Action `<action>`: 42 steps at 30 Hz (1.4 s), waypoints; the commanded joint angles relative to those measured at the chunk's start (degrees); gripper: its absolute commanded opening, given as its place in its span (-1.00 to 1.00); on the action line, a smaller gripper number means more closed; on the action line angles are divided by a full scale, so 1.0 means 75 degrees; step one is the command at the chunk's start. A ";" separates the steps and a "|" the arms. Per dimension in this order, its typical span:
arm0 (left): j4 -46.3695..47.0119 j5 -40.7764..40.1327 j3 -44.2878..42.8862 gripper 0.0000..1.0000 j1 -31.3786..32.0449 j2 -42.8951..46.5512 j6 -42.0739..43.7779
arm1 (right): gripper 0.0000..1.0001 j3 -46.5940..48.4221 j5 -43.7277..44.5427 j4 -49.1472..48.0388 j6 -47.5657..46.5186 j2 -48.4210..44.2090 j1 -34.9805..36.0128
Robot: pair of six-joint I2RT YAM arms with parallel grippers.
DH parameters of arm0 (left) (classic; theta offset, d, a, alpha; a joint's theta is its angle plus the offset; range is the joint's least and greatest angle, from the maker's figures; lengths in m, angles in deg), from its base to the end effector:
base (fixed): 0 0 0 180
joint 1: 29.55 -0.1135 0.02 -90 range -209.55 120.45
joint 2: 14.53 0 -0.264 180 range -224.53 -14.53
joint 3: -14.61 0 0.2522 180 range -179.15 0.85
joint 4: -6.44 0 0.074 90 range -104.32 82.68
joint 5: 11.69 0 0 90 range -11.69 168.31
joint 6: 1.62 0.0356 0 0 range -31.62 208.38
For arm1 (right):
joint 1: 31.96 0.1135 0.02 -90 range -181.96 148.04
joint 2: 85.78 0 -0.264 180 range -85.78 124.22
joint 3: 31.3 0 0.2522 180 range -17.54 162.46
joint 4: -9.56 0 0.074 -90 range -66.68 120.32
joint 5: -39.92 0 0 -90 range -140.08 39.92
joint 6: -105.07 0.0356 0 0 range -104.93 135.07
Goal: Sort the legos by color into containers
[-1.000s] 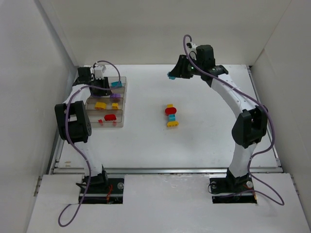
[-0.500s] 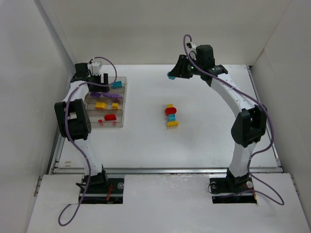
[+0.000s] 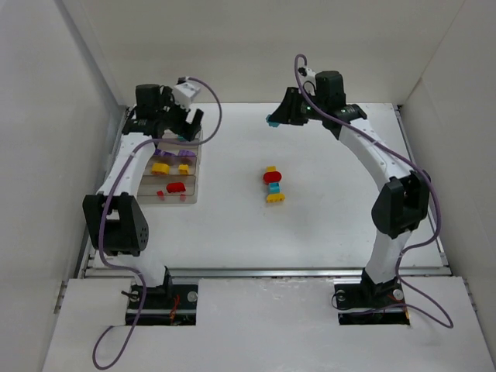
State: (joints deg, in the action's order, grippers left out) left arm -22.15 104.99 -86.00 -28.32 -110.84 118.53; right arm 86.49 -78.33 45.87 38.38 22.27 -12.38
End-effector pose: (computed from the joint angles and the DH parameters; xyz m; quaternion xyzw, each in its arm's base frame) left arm 0.3965 -0.0245 0.3513 0.3416 0.7531 -0.0559 0.5596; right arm 0.4132 0.1649 0.3600 -0.1014 0.8287 0.3796 0.3986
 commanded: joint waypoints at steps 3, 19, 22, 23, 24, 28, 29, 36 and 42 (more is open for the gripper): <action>-0.0695 0.1622 -0.0420 0.99 0.1099 0.0559 0.1370 | -1.00 -0.0042 -0.0674 -0.0697 -0.0062 -0.0941 0.0050; 0.4111 0.0065 0.2675 1.00 0.4217 0.3409 -0.0188 | -1.00 -0.1553 0.0120 -0.1248 0.1251 -0.2957 0.1162; 0.4040 -0.0380 0.2521 1.00 0.4440 0.3338 -0.0328 | -1.00 -0.2009 0.0356 -0.1341 0.1379 -0.3215 0.1315; 0.4179 -0.0520 0.2521 1.00 0.4441 0.3338 -0.0329 | -1.00 -0.2127 0.0357 -0.1342 0.1450 -0.3285 0.1316; 0.4250 -0.0614 0.2521 1.00 0.4545 0.3338 -0.0224 | -1.00 -0.2221 0.0357 -0.1458 0.1520 -0.3402 0.1316; 0.4181 -0.0697 0.2521 1.00 0.4710 0.3338 -0.0153 | -1.00 -0.2292 0.0427 -0.1529 0.1521 -0.3554 0.1504; 0.4180 -0.0697 0.2521 1.00 0.4710 0.3338 -0.0153 | -1.00 -0.2292 0.0496 -0.1529 0.1521 -0.3555 0.1585; 0.4016 -0.0697 0.2439 0.68 0.4781 0.3407 -0.0153 | -1.00 -0.2503 0.0743 -0.1529 0.1521 -0.3778 0.1656; 0.3852 -0.0697 0.2369 0.09 0.4781 0.3408 -0.0153 | -1.00 -0.2503 0.0884 -0.1529 0.1591 -0.3778 0.1797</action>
State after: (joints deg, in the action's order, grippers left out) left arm 5.41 99.92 -65.73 7.35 -86.60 117.70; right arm 67.78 -72.73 37.93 49.66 -4.04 0.14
